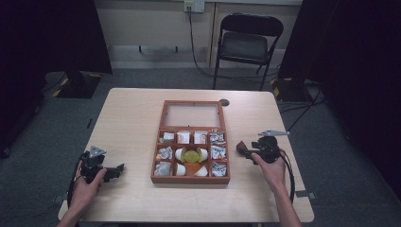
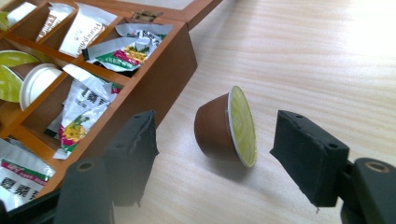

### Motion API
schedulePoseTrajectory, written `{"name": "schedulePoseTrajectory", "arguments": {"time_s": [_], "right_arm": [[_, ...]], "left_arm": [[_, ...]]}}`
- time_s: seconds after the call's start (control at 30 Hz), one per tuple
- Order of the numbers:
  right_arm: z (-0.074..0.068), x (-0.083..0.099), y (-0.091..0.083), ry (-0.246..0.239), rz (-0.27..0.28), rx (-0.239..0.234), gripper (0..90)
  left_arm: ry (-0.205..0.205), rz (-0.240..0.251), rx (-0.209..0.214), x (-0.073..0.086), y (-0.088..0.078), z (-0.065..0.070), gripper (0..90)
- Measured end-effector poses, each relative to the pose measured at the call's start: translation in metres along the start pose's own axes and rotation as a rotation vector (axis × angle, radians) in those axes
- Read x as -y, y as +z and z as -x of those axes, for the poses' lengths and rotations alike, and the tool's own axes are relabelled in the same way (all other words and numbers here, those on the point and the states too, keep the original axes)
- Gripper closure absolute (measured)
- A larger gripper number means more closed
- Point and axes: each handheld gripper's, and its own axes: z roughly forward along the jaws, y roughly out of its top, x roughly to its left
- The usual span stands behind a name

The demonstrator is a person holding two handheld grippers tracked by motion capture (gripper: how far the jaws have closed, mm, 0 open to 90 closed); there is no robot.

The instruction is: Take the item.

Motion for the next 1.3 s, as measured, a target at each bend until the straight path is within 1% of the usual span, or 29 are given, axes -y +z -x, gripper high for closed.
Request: {"name": "schedulePoseTrajectory", "arguments": {"time_s": [0.07, 0.13, 0.23, 0.3, 0.43, 0.53, 0.7, 0.97, 1.17, 1.23, 1.3], "right_arm": [[-0.001, 0.000, -0.004, -0.003, 0.007, 0.005, 28.9], [-0.001, 0.000, -0.007, -0.005, 0.016, -0.002, 28.2], [-0.004, 0.003, -0.012, -0.015, 0.023, -0.001, 26.6], [-0.006, 0.006, -0.015, -0.018, 0.020, 0.015, 24.8], [-0.007, 0.012, -0.024, -0.006, 0.028, 0.020, 19.8], [-0.008, 0.015, -0.032, -0.011, 0.038, 0.030, 19.4], [-0.005, 0.025, -0.045, -0.003, 0.040, 0.047, 20.1], [0.002, 0.044, -0.053, 0.024, 0.018, 0.071, 19.0], [0.015, 0.064, -0.057, 0.052, -0.007, 0.118, 18.8], [0.019, 0.070, -0.057, 0.056, -0.017, 0.149, 18.4], [0.024, 0.076, -0.054, 0.055, -0.041, 0.181, 18.5]], "left_arm": [[0.000, 0.000, 0.000, 0.000, 0.000, 0.000, 0.0], [0.000, 0.000, 0.000, 0.000, 0.000, 0.000, 0.0], [0.000, 0.000, 0.000, 0.000, 0.000, 0.000, 0.0], [0.000, 0.000, 0.001, 0.000, 0.000, 0.000, 0.0], [0.001, 0.000, 0.000, 0.000, 0.000, 0.000, 0.0], [0.000, 0.000, 0.000, 0.000, 0.000, 0.000, 0.0], [0.000, 0.000, 0.000, 0.000, 0.000, 0.000, 0.0], [0.000, 0.000, 0.000, 0.000, 0.000, 0.000, 0.0], [0.000, 0.000, 0.001, 0.000, 0.000, 0.000, 0.0], [0.000, 0.000, 0.000, 0.000, 0.000, 0.000, 0.0], [0.000, 0.000, 0.000, 0.000, 0.000, 0.000, 0.0]]}}
